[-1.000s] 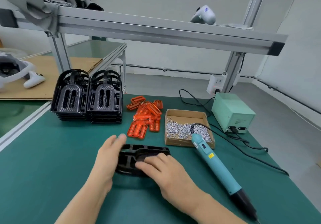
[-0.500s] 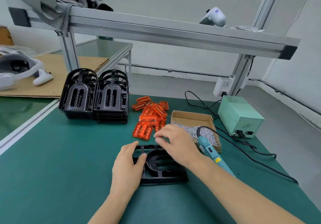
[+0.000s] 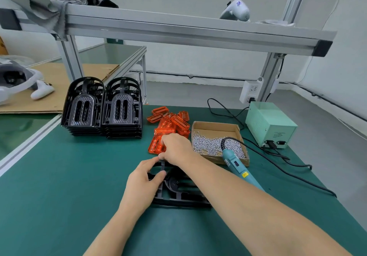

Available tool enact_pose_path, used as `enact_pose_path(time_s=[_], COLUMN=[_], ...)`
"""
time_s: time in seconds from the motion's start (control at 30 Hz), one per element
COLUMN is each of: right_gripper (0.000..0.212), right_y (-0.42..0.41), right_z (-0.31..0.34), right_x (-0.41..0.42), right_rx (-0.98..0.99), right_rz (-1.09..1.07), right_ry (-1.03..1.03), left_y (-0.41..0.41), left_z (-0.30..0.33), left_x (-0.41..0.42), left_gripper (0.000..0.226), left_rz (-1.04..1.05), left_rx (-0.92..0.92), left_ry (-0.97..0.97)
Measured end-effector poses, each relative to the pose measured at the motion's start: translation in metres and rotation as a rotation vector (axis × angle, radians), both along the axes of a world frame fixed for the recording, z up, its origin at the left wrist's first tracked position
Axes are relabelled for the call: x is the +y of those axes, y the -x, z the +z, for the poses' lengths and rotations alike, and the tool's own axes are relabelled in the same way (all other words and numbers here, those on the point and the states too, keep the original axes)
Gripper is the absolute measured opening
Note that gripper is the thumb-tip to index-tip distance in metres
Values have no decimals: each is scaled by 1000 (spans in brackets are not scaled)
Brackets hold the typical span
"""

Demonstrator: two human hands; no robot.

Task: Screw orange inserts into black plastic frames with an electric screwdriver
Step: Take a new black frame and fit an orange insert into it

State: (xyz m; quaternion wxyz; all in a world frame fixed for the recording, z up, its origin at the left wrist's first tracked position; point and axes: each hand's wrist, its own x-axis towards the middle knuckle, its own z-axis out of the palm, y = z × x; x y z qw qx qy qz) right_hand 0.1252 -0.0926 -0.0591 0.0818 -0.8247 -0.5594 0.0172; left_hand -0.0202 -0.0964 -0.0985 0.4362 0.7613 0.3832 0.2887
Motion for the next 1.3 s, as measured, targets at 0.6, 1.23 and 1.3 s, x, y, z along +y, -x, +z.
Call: enact_pose_path(time_s=[0.6,1.23,1.3], right_gripper=[13,26,26], right_y=[-22,-18,-17], right_z=[22,22,24], right_x=[-136,-161,-158], right_rx=[1506,1547,1578], right_rz=[-181,-112,-130], right_ry=[-628,-573,-573], left_y=[-17,-17,-17], left_z=[39,44,44], left_x=[-12,-30,-30], left_gripper=[44,29,30], left_rz=[-88,-218,-201], left_rx=[-406,-638,-660], left_ry=[232,745,780])
